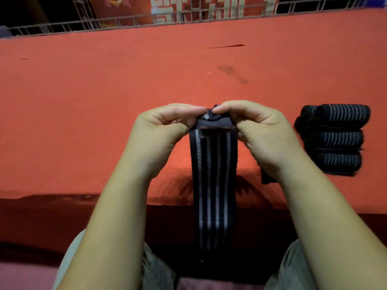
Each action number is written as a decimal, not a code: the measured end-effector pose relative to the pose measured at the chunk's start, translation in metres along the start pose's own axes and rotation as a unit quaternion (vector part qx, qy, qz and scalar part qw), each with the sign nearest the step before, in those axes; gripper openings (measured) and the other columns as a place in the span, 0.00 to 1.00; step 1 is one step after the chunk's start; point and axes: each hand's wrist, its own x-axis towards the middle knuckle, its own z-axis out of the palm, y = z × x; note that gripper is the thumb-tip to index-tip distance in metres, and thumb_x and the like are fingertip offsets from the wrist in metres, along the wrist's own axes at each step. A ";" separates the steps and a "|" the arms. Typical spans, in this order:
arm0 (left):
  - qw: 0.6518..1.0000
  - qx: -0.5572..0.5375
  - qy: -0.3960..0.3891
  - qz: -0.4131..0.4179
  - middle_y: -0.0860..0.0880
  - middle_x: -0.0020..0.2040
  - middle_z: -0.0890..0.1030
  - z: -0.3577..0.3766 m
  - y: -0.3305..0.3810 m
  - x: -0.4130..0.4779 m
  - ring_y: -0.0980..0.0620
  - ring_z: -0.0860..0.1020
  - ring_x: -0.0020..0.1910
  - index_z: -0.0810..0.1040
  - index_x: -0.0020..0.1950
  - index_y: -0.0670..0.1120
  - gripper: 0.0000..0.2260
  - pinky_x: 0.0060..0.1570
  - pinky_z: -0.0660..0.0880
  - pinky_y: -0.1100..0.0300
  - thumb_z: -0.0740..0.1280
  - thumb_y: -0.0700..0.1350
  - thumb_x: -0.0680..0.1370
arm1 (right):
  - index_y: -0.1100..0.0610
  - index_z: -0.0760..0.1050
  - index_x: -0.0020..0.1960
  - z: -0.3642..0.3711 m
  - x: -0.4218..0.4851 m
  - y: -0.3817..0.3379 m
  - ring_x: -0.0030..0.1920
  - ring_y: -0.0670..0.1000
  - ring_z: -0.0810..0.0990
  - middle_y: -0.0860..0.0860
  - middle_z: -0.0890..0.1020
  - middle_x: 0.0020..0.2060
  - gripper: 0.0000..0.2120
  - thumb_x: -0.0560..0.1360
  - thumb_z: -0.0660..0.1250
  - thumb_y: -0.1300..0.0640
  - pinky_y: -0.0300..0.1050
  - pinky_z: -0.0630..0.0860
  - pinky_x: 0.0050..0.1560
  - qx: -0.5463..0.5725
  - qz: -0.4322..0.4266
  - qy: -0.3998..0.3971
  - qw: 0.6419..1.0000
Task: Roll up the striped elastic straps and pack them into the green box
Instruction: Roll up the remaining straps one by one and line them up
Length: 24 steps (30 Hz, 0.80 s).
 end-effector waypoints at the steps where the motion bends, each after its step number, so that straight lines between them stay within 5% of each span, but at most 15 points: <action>1: 1.000 0.000 -0.002 0.002 0.49 0.52 0.89 0.000 -0.001 0.002 0.52 0.86 0.55 0.91 0.48 0.51 0.16 0.54 0.79 0.62 0.71 0.31 0.81 | 0.54 0.86 0.51 -0.001 0.001 0.000 0.54 0.45 0.87 0.48 0.90 0.50 0.23 0.82 0.57 0.75 0.36 0.80 0.54 0.001 0.007 -0.006 1.000; 3: 1.000 -0.004 -0.001 0.004 0.48 0.53 0.89 0.001 -0.003 0.004 0.50 0.85 0.55 0.91 0.48 0.49 0.16 0.55 0.79 0.61 0.70 0.31 0.81 | 0.54 0.86 0.50 -0.003 0.002 -0.001 0.47 0.42 0.85 0.48 0.89 0.47 0.21 0.82 0.59 0.72 0.33 0.78 0.48 0.006 0.016 -0.015 1.000; 9: 0.996 -0.064 0.047 -0.052 0.42 0.52 0.88 0.005 -0.002 0.003 0.48 0.86 0.52 0.85 0.57 0.41 0.08 0.49 0.82 0.60 0.71 0.32 0.81 | 0.56 0.86 0.52 -0.006 0.001 0.000 0.51 0.46 0.84 0.51 0.88 0.48 0.04 0.81 0.73 0.62 0.39 0.79 0.55 -0.032 -0.029 -0.006 0.999; 13: 0.993 -0.017 0.032 -0.113 0.40 0.56 0.88 0.006 -0.001 -0.004 0.46 0.86 0.50 0.86 0.59 0.41 0.08 0.49 0.84 0.53 0.71 0.43 0.84 | 0.52 0.83 0.60 -0.007 0.001 0.006 0.52 0.51 0.82 0.55 0.86 0.50 0.11 0.80 0.74 0.63 0.48 0.81 0.58 -0.018 -0.032 -0.009 0.999; 18: 0.992 0.013 0.018 -0.123 0.46 0.55 0.90 0.011 0.006 -0.012 0.49 0.88 0.52 0.88 0.61 0.44 0.16 0.53 0.86 0.51 0.65 0.53 0.87 | 0.57 0.81 0.64 -0.006 0.000 0.012 0.57 0.50 0.85 0.51 0.87 0.55 0.15 0.79 0.75 0.64 0.47 0.80 0.62 -0.009 -0.026 0.033 0.999; 21: 0.992 0.064 -0.015 -0.105 0.49 0.53 0.90 0.009 0.006 -0.015 0.51 0.88 0.55 0.88 0.59 0.46 0.08 0.55 0.85 0.53 0.71 0.46 0.84 | 0.57 0.82 0.63 -0.005 -0.001 0.013 0.58 0.51 0.86 0.52 0.88 0.55 0.13 0.79 0.76 0.64 0.47 0.81 0.62 -0.008 -0.024 0.046 0.999; 24: 0.994 0.065 0.006 -0.084 0.47 0.53 0.90 0.008 0.002 -0.015 0.46 0.88 0.57 0.88 0.59 0.45 0.08 0.59 0.84 0.44 0.74 0.39 0.81 | 0.57 0.82 0.61 -0.002 -0.002 0.010 0.58 0.50 0.86 0.51 0.88 0.54 0.12 0.79 0.76 0.63 0.46 0.80 0.61 -0.001 -0.025 0.042 0.999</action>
